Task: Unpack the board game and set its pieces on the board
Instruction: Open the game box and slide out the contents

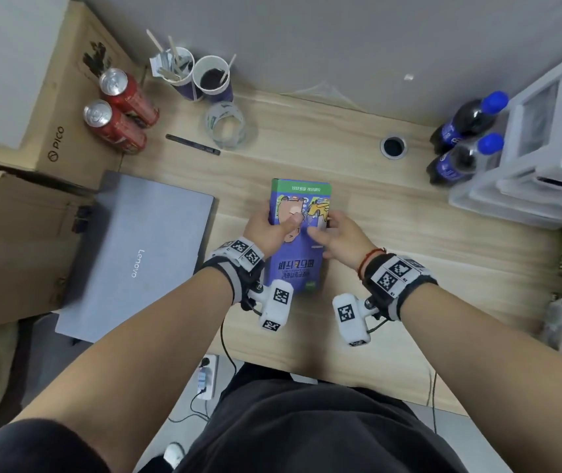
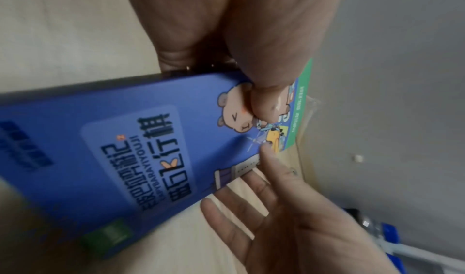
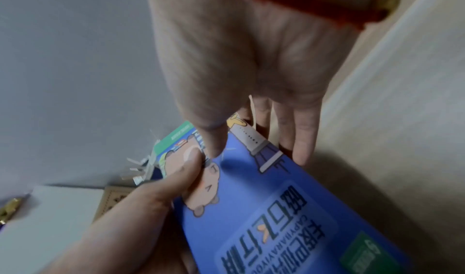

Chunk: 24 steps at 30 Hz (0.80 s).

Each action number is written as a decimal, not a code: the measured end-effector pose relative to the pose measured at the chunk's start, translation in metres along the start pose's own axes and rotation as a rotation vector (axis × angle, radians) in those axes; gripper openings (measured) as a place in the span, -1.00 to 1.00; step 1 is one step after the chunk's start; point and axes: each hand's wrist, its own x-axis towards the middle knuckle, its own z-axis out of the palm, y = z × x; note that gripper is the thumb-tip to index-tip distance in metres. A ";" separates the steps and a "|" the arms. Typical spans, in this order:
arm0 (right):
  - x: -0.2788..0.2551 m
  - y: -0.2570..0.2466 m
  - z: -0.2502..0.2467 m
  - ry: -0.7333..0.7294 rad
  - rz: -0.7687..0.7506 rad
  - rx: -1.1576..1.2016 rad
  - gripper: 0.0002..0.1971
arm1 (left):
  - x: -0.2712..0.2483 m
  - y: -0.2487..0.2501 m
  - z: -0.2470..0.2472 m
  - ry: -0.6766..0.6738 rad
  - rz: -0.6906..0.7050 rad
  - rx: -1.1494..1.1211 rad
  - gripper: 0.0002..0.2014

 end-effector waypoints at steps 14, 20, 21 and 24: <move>-0.051 -0.056 -0.035 0.369 -0.441 -0.186 -0.68 | -0.042 0.074 0.021 -0.185 0.323 0.154 0.07; -0.059 -0.069 -0.040 0.246 -0.357 -0.239 -0.81 | -0.044 0.066 0.040 0.079 0.378 0.325 0.15; -0.058 -0.071 -0.045 0.231 -0.345 -0.287 -0.85 | -0.044 0.065 0.042 0.064 0.410 0.301 0.08; -0.059 -0.082 -0.057 0.189 -0.321 -0.486 -0.83 | -0.044 0.065 0.043 0.045 0.509 0.315 -0.01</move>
